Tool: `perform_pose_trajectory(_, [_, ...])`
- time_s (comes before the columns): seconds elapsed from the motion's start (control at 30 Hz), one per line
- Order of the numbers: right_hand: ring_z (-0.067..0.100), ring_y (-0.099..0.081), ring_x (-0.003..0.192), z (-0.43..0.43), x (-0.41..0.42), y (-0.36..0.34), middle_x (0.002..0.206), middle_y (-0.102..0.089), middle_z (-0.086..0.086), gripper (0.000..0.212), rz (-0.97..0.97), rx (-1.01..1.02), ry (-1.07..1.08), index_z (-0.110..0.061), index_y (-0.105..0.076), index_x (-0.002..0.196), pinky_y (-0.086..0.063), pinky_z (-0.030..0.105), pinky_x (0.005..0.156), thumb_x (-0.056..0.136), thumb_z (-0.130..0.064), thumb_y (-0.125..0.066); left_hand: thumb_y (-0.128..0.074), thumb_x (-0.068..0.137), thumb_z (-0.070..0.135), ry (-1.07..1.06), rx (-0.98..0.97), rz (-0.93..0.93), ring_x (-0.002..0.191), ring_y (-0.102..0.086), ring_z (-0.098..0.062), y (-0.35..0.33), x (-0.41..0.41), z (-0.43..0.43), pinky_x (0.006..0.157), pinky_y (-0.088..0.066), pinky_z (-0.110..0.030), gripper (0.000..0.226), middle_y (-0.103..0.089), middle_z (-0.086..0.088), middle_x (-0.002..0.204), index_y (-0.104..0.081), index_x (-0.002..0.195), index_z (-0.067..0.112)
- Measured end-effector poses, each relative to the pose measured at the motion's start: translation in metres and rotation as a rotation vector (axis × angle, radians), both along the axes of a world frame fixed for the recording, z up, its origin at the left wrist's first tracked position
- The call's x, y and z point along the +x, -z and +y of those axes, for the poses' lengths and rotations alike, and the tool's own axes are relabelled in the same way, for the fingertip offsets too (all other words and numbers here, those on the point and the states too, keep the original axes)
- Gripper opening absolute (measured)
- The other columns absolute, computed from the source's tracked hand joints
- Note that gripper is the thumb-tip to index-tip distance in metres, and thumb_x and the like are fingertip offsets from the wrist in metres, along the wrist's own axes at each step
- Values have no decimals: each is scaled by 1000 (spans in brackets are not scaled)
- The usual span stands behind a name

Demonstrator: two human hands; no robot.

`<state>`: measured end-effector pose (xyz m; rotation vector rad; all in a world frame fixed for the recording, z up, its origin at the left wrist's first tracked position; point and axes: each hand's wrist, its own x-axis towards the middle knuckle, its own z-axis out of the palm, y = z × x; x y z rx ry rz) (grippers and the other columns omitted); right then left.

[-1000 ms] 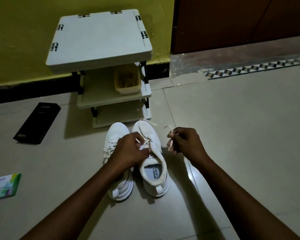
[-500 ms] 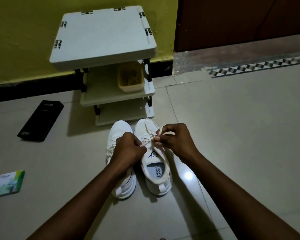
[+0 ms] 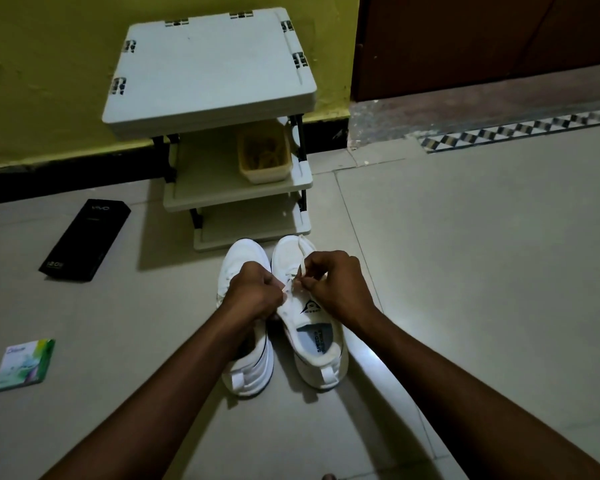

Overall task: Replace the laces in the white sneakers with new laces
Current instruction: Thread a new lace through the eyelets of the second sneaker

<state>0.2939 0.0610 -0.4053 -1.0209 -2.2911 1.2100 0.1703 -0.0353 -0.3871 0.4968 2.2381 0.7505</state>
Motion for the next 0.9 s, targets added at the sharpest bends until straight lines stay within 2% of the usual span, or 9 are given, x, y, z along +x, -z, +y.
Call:
perform_pose_trajectory(0.13, [9,-67,75,-8,-3,6,67,-66,-16,28,-19,-31,63,-38,-61,63,-54,48,83,75,-29,-84,-74,82,-1,-5,7,-7,66,-70,-34,2,-1,0,69,-63,-46,8,-72,-24,79,-75,77,4])
perform_pose_trajectory(0.23, [10,-64,82,-11,-3,11,69,-64,-16,25,-52,5,88,-37,-61,65,-41,41,89,76,-33,-83,-73,82,1,-12,12,-1,64,-70,-35,1,-1,0,70,-64,-49,7,-72,-24,78,-74,76,4])
perform_pose_trajectory(0.33, [14,-58,92,-14,1,8,86,-64,-9,10,-47,68,112,-30,-72,80,-27,36,86,79,-32,-81,-71,83,3,-16,17,-10,65,-72,-36,-1,0,-1,68,-64,-49,8,-72,-22,75,-74,76,3])
perform_pose_trajectory(0.47, [10,-49,89,-18,6,9,84,-53,-8,10,-53,178,27,-24,-73,84,-22,36,85,80,-32,-78,-61,87,2,-43,51,-61,54,-68,-26,-5,1,-1,60,-61,-33,14,-71,-18,70,-74,82,-1])
perform_pose_trajectory(0.53, [13,-52,88,-19,7,12,83,-56,-5,13,-59,206,20,-25,-71,80,-21,35,81,80,-38,-73,-56,91,-1,-49,64,-66,51,-63,-22,-5,2,0,58,-56,-30,19,-69,-15,65,-73,81,-1])
perform_pose_trajectory(0.63, [19,-58,85,-18,4,15,84,-58,-4,10,-56,200,23,-28,-67,78,-26,36,82,78,-36,-72,-58,91,5,18,60,47,61,-66,-21,-2,6,-1,68,-56,-30,21,-70,-8,65,-74,78,10])
perform_pose_trajectory(0.73, [22,-61,76,-16,1,15,75,-56,-7,10,-28,235,15,-24,-69,76,-43,39,77,77,-23,-79,-65,86,11,103,59,179,78,-71,-23,-1,8,-3,75,-57,-30,14,-72,-6,73,-74,77,17])
perform_pose_trajectory(0.8, [28,-62,75,-15,2,15,74,-62,2,4,-5,234,13,-18,-74,79,-50,40,68,77,-18,-78,-70,84,7,111,68,185,72,-73,-20,-1,9,-3,72,-61,-29,14,-73,-6,70,-73,73,15])
perform_pose_trajectory(0.9, [30,-64,80,-15,4,18,80,-67,11,9,15,189,-2,-17,-80,88,-52,41,70,79,-17,-77,-70,85,1,118,114,168,61,-73,-17,1,10,-4,69,-64,-36,20,-73,-5,66,-71,69,13])
